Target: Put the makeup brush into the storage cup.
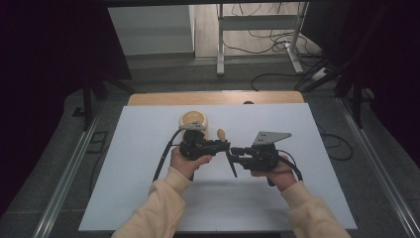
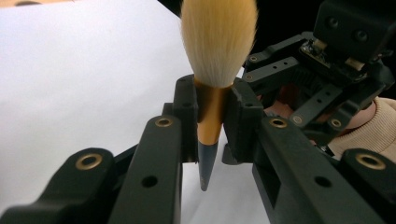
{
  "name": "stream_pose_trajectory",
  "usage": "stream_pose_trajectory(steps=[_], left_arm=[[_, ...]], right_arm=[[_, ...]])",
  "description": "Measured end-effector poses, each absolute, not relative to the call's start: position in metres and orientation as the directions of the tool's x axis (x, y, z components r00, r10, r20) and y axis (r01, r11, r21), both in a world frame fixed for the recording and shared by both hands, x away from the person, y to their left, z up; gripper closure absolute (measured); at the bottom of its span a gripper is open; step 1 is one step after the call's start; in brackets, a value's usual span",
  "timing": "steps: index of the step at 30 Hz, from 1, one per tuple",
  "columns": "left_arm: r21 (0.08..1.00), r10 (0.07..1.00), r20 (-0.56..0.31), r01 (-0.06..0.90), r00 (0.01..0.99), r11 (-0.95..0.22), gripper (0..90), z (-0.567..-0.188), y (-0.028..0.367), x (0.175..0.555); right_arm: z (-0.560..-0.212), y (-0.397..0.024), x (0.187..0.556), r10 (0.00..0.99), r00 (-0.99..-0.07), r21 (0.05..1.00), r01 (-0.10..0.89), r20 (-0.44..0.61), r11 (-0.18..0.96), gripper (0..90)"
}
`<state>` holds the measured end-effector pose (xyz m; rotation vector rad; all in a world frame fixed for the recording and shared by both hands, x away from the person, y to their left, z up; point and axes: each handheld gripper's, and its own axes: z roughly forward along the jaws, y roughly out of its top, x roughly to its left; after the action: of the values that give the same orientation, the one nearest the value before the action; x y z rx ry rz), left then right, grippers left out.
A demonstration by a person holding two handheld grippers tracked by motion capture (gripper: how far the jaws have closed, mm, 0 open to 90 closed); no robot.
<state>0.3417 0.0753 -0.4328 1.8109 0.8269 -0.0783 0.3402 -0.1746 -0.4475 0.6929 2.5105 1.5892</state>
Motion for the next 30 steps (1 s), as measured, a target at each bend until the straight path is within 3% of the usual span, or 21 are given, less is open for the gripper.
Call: stream_pose_trajectory(steps=[5,16,19,22,30], left_arm=[[0.812,0.512,-0.42,0.562,0.75,-0.157,76.9,-0.43,0.083,0.342],[0.817,0.533,-0.408,0.557,0.741,-0.148,76.9,-0.424,0.097,0.341],[0.818,0.537,-0.406,0.556,0.739,-0.145,76.9,-0.423,0.101,0.342],[0.819,0.539,-0.406,0.555,0.738,-0.142,76.9,-0.422,0.105,0.341],[0.821,0.548,-0.41,0.557,0.729,-0.126,76.9,-0.42,0.114,0.343]], right_arm=[[-0.449,-0.175,0.341,0.414,-0.892,0.863,0.345,0.18,0.369,50.5],[-0.449,-0.178,0.341,0.418,-0.888,0.853,0.36,0.189,0.379,32.8],[-0.45,-0.179,0.336,0.494,-0.859,0.863,0.347,0.135,0.368,19.0],[-0.452,-0.182,0.329,0.563,-0.822,0.86,0.345,0.083,0.377,13.6],[-0.461,-0.204,0.322,0.61,-0.787,0.839,0.39,0.091,0.379,11.8]])
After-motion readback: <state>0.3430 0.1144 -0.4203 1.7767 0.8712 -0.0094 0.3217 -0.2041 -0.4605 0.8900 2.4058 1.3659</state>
